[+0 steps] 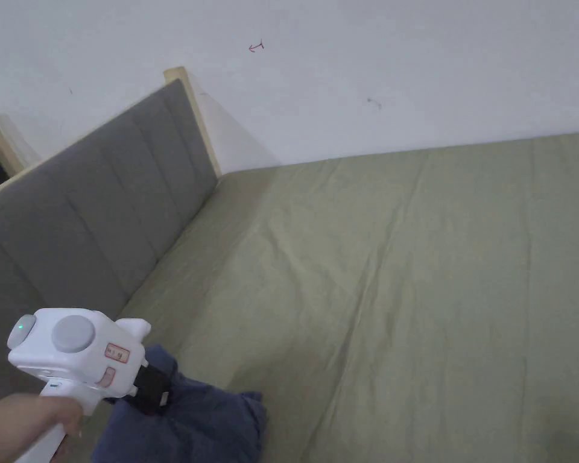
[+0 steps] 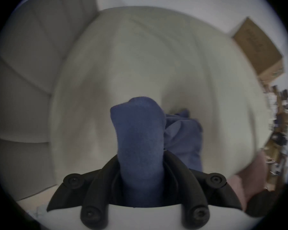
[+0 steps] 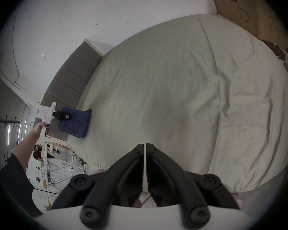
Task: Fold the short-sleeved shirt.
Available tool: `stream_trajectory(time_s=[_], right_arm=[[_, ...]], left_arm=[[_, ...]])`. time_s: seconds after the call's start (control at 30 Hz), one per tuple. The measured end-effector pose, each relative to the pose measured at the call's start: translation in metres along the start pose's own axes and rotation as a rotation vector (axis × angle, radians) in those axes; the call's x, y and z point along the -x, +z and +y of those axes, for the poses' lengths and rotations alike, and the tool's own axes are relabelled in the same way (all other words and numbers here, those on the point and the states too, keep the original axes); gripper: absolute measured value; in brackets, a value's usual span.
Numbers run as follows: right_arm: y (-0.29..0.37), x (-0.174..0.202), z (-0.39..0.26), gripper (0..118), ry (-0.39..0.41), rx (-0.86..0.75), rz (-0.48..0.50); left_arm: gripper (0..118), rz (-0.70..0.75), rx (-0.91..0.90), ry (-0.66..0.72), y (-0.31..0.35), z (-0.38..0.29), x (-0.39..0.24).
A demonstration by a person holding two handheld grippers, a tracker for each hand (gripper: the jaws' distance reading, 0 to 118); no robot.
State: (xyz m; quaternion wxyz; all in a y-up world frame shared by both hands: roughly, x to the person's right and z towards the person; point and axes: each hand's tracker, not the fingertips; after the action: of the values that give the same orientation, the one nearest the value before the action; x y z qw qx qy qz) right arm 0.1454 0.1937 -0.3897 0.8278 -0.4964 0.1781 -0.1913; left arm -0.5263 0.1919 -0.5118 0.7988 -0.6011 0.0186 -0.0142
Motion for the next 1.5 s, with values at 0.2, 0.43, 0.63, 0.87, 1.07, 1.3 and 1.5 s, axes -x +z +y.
stream_trajectory(time_s=[0.2, 0.43, 0.63, 0.87, 1.07, 1.3, 1.5], right_arm=[[-0.006, 0.003, -0.002, 3, -0.054, 0.026, 0.034], [0.013, 0.012, 0.002, 3, 0.036, -0.071, -0.005], [0.042, 0.013, 0.006, 3, 0.067, -0.136, -0.051], [0.080, 0.001, 0.008, 3, 0.014, -0.070, -0.109], [0.149, 0.018, 0.008, 3, 0.131, -0.411, -0.116], [0.175, 0.039, -0.050, 3, 0.391, -1.031, -0.321], [0.155, 0.044, -0.084, 3, 0.485, -1.124, -0.451]], left_arm=[[112, 0.056, 0.053, 0.022, -0.004, -0.007, 0.013], [110, -0.048, -0.291, 0.164, 0.064, -0.033, -0.029], [1, -0.240, -0.495, 0.236, 0.077, -0.099, -0.166], [0, -0.431, -0.596, 0.178, 0.104, -0.124, -0.280], [0, -0.372, -0.893, 0.068, 0.186, -0.125, -0.322], [0, -0.133, -1.394, -0.030, 0.225, -0.187, -0.359], [0, -0.041, -1.443, -0.005, 0.211, -0.222, -0.375]])
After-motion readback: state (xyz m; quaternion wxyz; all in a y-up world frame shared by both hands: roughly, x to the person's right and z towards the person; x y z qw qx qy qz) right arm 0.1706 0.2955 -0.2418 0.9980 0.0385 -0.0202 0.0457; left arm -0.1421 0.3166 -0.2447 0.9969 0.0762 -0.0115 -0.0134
